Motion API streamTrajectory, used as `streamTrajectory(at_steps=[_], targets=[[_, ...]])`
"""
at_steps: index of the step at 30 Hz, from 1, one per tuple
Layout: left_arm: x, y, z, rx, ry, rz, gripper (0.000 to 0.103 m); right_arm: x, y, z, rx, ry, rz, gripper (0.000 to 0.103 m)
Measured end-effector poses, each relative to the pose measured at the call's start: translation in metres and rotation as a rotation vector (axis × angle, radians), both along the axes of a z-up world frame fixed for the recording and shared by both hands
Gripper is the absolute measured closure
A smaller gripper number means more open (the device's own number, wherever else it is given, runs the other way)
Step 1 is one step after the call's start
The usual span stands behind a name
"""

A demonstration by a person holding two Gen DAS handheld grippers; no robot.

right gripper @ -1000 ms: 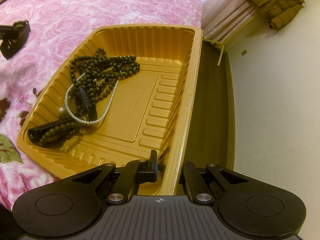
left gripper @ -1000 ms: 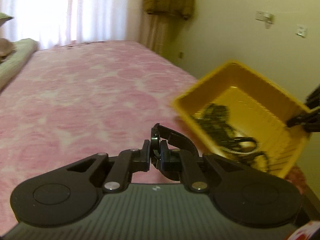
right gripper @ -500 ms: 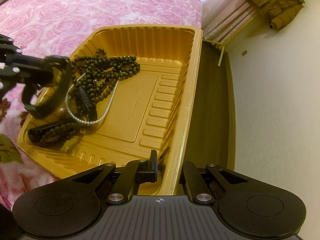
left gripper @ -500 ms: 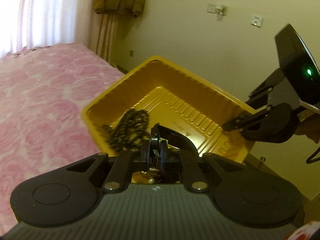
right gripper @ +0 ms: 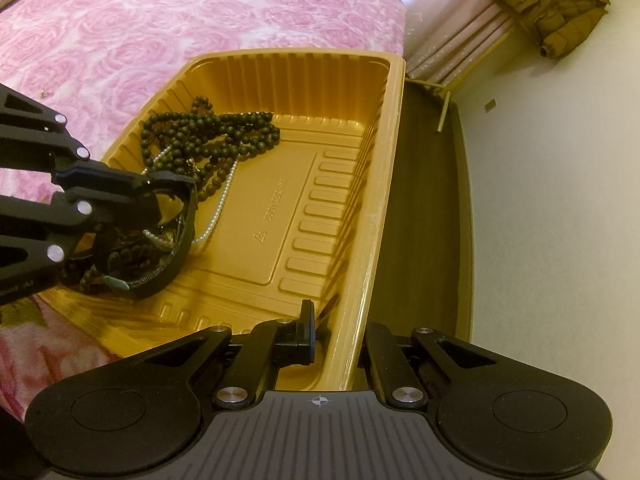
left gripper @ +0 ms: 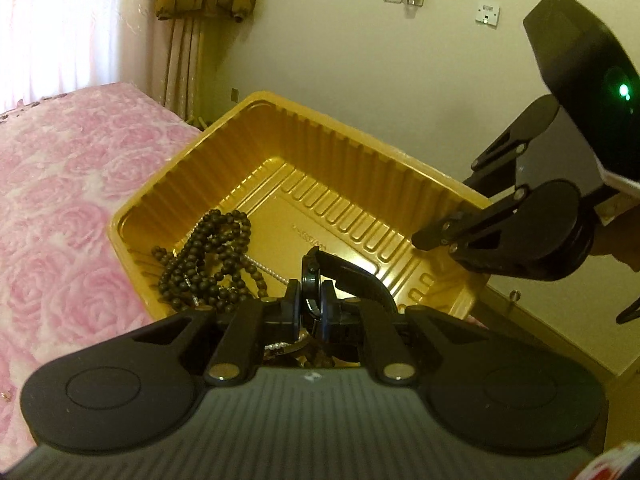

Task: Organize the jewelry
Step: 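Carry the black watch into the tray and open the left gripper while the right gripper holds the tray, then grasp the small gold earring on the bedspread with the left gripper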

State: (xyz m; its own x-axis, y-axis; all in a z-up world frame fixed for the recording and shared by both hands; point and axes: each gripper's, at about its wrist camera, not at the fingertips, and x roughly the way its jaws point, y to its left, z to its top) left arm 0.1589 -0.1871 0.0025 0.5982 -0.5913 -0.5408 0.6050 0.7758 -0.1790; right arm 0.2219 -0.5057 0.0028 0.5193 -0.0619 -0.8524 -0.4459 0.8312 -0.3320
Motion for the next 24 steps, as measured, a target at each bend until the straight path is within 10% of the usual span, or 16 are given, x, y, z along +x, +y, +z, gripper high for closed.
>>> streamTrajectory(at_steps=[12,24], targets=[[-0.006,0.003,0.007,-0.009,-0.038,-0.013,0.080,0.000,0.000,-0.001,0.000,0.000,0.000,0.098],[-0.022,0.114,-0.011,0.014,-0.033,0.287,0.074,-0.001,-0.001,0.000,0.001,-0.001,0.000,0.098]])
